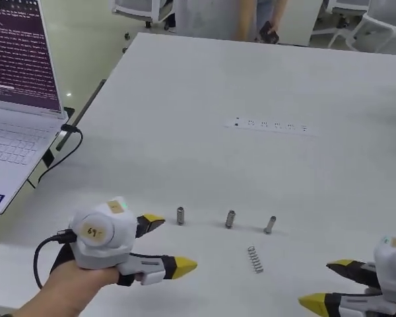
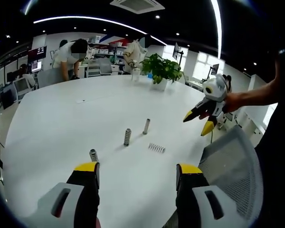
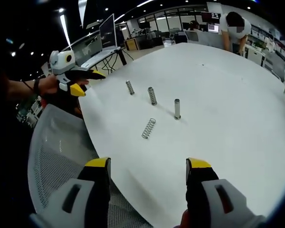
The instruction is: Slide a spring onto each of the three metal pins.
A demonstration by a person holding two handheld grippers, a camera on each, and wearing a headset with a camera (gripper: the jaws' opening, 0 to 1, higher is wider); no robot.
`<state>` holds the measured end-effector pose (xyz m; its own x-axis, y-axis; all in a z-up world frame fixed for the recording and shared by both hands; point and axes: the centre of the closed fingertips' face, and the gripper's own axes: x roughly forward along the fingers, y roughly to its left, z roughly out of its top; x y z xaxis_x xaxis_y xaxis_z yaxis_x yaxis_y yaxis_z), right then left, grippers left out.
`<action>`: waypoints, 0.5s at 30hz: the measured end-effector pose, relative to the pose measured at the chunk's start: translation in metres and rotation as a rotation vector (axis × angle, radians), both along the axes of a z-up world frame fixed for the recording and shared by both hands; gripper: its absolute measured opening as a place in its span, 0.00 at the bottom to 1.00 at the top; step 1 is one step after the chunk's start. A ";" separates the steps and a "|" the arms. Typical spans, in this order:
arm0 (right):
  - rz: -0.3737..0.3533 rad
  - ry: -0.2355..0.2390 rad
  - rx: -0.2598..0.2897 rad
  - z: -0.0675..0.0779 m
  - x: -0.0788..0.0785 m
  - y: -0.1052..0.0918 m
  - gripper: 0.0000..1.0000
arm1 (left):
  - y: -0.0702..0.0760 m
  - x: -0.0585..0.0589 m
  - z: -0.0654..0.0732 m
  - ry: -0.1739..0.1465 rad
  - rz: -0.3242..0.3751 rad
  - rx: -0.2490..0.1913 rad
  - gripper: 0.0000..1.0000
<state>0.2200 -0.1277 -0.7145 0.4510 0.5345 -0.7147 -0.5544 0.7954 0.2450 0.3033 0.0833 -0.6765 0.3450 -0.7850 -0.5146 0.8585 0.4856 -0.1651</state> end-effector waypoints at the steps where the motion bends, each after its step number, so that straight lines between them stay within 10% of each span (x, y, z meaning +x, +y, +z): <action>1: -0.003 -0.002 0.002 0.001 0.000 -0.001 0.63 | -0.003 -0.001 -0.001 0.001 -0.010 0.001 0.61; 15: -0.025 -0.017 -0.001 0.008 -0.009 -0.005 0.63 | -0.049 -0.004 -0.011 -0.013 -0.181 0.029 0.58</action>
<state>0.2113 -0.1326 -0.7065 0.4766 0.5220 -0.7074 -0.5381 0.8095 0.2348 0.2989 0.0348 -0.6874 0.2057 -0.8197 -0.5347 0.9344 0.3269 -0.1417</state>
